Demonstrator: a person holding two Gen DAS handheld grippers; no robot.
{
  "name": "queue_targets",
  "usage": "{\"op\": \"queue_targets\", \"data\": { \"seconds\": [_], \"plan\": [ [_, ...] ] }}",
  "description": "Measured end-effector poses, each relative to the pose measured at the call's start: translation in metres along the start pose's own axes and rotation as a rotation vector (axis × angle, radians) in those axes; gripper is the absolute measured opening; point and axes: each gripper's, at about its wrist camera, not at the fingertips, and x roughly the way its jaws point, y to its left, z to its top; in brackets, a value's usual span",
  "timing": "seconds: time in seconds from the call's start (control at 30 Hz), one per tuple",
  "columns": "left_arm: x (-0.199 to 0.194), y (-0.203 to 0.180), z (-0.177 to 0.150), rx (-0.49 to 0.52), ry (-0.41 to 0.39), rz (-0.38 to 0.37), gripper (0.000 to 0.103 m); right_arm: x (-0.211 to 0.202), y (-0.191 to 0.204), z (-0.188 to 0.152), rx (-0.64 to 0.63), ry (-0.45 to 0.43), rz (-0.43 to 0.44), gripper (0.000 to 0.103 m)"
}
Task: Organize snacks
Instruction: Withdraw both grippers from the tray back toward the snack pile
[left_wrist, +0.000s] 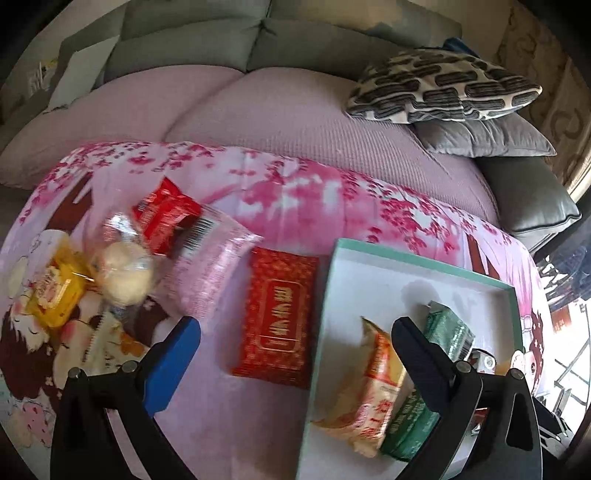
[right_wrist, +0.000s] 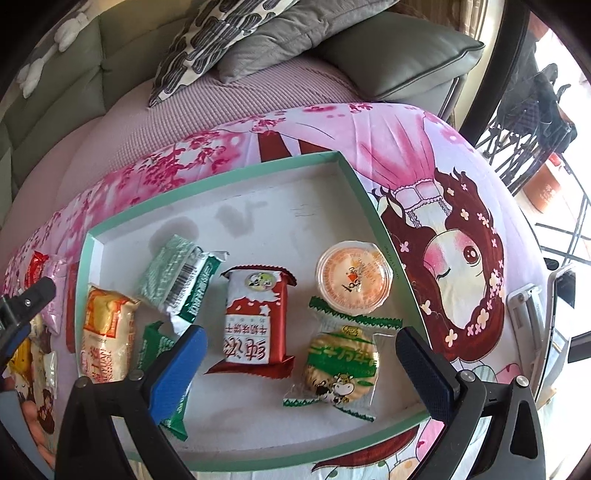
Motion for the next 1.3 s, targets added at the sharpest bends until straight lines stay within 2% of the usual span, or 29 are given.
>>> {"op": "queue_targets", "data": {
  "seconds": [0.13, 0.27, 0.47, 0.67, 0.87, 1.1, 1.3],
  "plan": [
    [-0.008, 0.013, -0.002, 0.014, -0.014, 0.029, 0.103, -0.005, 0.010, -0.002, -0.020, -0.006, 0.016, 0.103],
    [-0.015, 0.033, -0.008, 0.002, -0.016, 0.055, 0.103, -0.011, 0.023, -0.004, -0.033, -0.015, 0.079, 0.103],
    [-0.031, 0.074, -0.015, -0.073, -0.044, 0.097, 0.103, -0.023, 0.048, -0.009, -0.074, -0.041, 0.153, 0.103],
    [-0.046, 0.125, -0.027, -0.196, -0.062, 0.137, 0.103, -0.029, 0.079, -0.018, -0.144, -0.040, 0.204, 0.103],
    [-0.051, 0.159, -0.042, -0.258, -0.060, 0.190, 0.103, -0.027, 0.105, -0.030, -0.216, -0.028, 0.212, 0.103],
    [-0.046, 0.176, -0.049, -0.290, -0.028, 0.170, 0.103, -0.026, 0.127, -0.043, -0.281, -0.025, 0.223, 0.103],
    [-0.040, 0.181, -0.047, -0.298, -0.017, 0.154, 0.103, -0.021, 0.132, -0.044, -0.277, -0.019, 0.230, 0.103]
  ]
}}
